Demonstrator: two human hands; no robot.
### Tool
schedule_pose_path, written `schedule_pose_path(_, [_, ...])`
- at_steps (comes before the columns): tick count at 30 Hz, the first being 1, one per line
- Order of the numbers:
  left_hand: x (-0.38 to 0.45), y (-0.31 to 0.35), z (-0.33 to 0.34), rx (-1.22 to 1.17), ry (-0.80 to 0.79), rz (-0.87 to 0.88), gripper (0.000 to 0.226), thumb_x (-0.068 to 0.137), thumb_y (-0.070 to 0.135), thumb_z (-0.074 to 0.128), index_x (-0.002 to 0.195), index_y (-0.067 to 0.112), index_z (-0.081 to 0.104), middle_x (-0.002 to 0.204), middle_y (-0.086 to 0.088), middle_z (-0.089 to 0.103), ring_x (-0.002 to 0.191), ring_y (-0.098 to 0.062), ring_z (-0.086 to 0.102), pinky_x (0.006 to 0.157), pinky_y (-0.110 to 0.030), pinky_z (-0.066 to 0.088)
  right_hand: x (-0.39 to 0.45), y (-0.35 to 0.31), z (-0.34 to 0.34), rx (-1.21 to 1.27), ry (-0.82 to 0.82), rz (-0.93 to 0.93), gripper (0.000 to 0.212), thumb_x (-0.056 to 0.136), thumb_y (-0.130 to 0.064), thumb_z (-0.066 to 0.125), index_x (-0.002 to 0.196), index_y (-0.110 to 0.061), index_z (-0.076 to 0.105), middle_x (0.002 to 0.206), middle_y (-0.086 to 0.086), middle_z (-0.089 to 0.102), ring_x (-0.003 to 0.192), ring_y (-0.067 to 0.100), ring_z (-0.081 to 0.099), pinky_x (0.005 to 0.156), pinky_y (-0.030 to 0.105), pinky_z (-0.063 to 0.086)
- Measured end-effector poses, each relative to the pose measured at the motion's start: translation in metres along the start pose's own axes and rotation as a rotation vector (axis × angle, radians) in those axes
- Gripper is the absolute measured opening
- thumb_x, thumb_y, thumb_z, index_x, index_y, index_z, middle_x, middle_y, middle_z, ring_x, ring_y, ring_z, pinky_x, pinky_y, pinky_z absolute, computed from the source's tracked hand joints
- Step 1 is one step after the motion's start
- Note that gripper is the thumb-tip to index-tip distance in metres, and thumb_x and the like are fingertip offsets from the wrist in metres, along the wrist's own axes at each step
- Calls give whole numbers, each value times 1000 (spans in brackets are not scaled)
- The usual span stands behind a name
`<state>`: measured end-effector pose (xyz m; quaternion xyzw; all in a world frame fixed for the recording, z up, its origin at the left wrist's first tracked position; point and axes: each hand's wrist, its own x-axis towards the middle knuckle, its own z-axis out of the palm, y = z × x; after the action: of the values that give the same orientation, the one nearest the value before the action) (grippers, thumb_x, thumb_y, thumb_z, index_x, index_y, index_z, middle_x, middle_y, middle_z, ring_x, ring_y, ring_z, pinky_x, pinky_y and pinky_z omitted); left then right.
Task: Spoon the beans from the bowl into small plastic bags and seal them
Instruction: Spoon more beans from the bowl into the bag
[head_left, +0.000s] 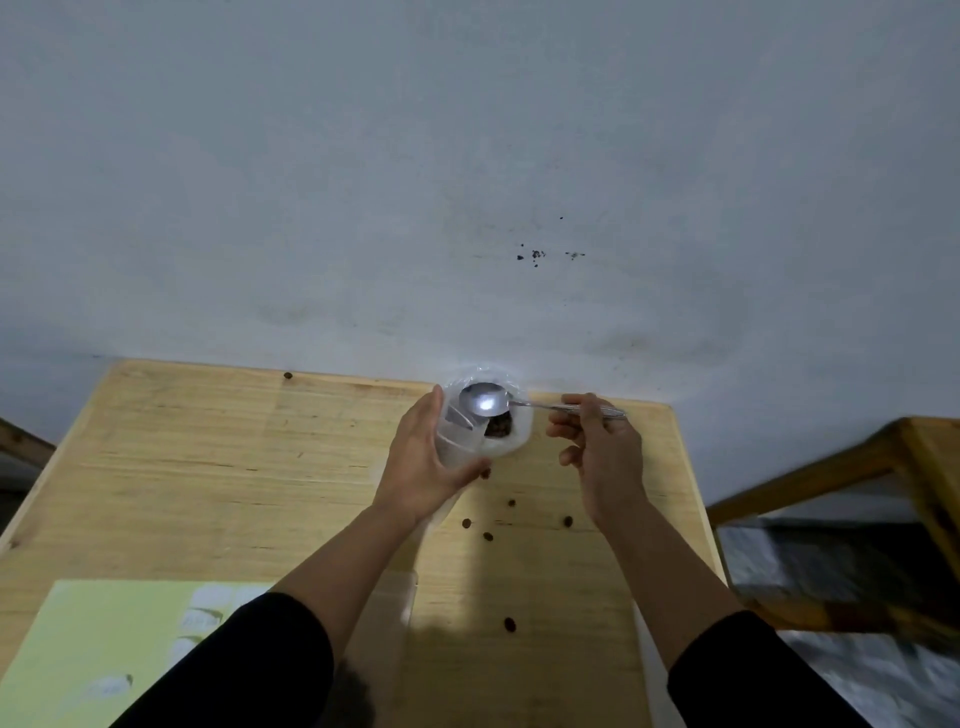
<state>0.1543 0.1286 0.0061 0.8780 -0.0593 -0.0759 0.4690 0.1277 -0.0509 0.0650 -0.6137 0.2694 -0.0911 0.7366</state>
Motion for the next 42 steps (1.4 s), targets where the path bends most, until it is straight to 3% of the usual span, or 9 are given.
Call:
schedule_pose_path(3, [0,-3,-2,-2,25,-10,106,68,53,75,150,23,14,154,3,22,140,-10,19,106,-18,13,6,2,3,-85,183,3,27,98,-20,42,83,-9,61,68,8,64,52,15,59,37,22,41])
schedule_pose_path(5, [-1,-5,-2,-11,42,-18,106,67,52,76,150,23,15,154,3,23,140,-10,19,107,-18,14,12,8,4,-319,276,-20,29,98,-18,39,86,-4,62,65,7,65,46,17,56,39,24,44])
schedule_pose_path(10, [-4,-9,-1,5,85,-16,104,67,48,78,149,21,18,152,2,27,139,-8,22,107,-13,13,31,28,15,-616,284,-13,32,97,-17,34,90,2,60,68,11,67,41,16,53,32,13,37])
schedule_pose_path(14, [-5,-12,1,22,93,-16,106,65,45,80,149,19,19,151,-1,30,139,-12,25,108,-13,15,46,45,32,-491,336,91,35,97,-15,36,80,1,63,61,7,65,35,5,54,41,13,45])
schedule_pose_path(17, [-6,-14,1,11,89,-31,107,65,47,79,149,21,17,151,0,29,139,-11,25,111,-18,18,51,59,39,-222,366,234,33,96,-16,43,68,-8,58,58,3,63,37,5,58,41,19,50])
schedule_pose_path(22, [-4,-16,1,-1,91,-47,107,65,46,79,149,23,17,151,2,29,138,-9,25,109,-15,17,51,65,34,51,348,339,18,93,-13,49,83,-4,62,59,6,68,43,8,64,37,16,44])
schedule_pose_path(30, [-6,-17,-3,-3,89,-43,106,67,49,78,149,21,16,152,1,26,140,-11,22,109,-17,15,30,39,17,79,315,256,21,93,-15,48,76,-11,61,47,-2,65,43,5,62,34,15,39])
schedule_pose_path(37, [-4,-10,-9,-44,35,-39,105,67,42,80,149,18,18,153,-1,25,139,-11,22,101,-8,10,-4,4,19,123,193,117,27,99,-21,43,83,-8,60,66,6,65,48,7,61,35,16,38])
schedule_pose_path(42, [-4,-4,-14,0,2,31,102,70,40,79,148,13,19,153,-3,25,140,-14,21,100,-5,6,-31,-5,18,-24,80,-31,24,98,-19,44,88,-9,63,75,9,65,58,11,63,37,18,40])
